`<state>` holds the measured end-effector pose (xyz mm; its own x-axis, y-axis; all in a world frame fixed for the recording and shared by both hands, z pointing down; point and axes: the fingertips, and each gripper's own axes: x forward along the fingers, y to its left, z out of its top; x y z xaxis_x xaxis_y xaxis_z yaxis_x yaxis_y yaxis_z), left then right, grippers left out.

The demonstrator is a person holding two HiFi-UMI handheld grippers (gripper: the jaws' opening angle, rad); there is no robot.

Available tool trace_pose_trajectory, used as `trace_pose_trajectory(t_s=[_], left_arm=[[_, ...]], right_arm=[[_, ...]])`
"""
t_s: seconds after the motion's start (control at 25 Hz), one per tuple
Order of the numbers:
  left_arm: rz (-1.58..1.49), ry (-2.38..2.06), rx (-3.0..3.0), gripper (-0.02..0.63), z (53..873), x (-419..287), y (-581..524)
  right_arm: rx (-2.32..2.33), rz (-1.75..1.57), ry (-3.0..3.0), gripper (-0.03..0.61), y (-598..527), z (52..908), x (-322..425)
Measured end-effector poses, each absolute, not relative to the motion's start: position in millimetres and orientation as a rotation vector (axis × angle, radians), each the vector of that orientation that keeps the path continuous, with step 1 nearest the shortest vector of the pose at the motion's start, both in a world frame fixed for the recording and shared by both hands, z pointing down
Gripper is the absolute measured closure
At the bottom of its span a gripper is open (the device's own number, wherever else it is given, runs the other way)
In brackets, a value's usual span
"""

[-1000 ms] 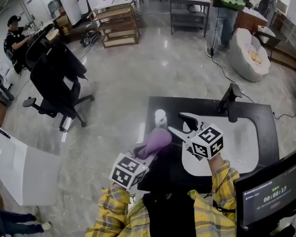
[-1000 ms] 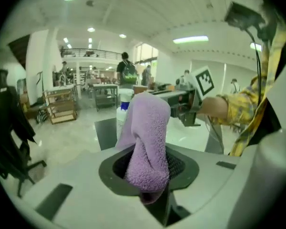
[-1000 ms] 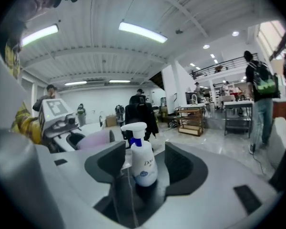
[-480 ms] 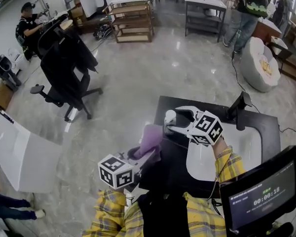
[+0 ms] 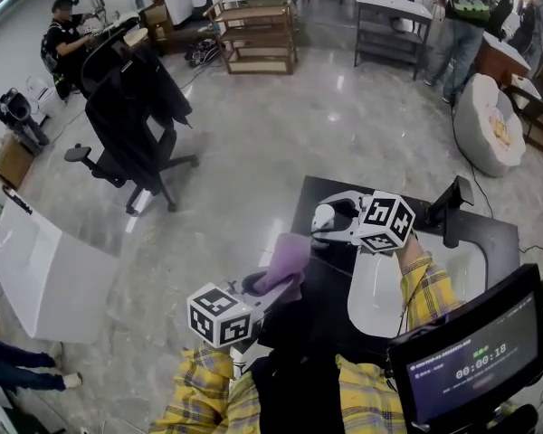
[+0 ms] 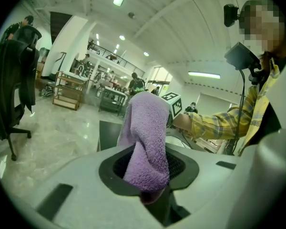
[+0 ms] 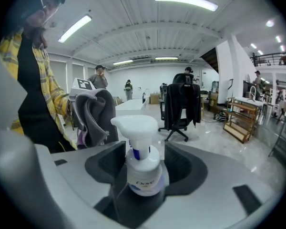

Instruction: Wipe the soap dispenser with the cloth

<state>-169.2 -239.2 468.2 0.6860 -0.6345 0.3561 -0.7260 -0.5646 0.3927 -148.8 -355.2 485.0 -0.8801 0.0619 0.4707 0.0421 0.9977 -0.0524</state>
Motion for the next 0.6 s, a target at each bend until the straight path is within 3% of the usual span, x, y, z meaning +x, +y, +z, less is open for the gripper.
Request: trace_pose_trajectory(t_s=[0.08, 0.6], left_arm=[[0.237, -1.040, 2.386, 0.532, 469.8, -166.7, -241.3], [0.247, -1.067, 2.398, 0.532, 472.9, -164.1, -244.6]], right_arm=[[-0.113, 0.077, -2.652, 0.360, -354.5, 486.8, -148.1], [0.242, 0.121, -2.704, 0.364, -352.0, 482.9, -148.1]])
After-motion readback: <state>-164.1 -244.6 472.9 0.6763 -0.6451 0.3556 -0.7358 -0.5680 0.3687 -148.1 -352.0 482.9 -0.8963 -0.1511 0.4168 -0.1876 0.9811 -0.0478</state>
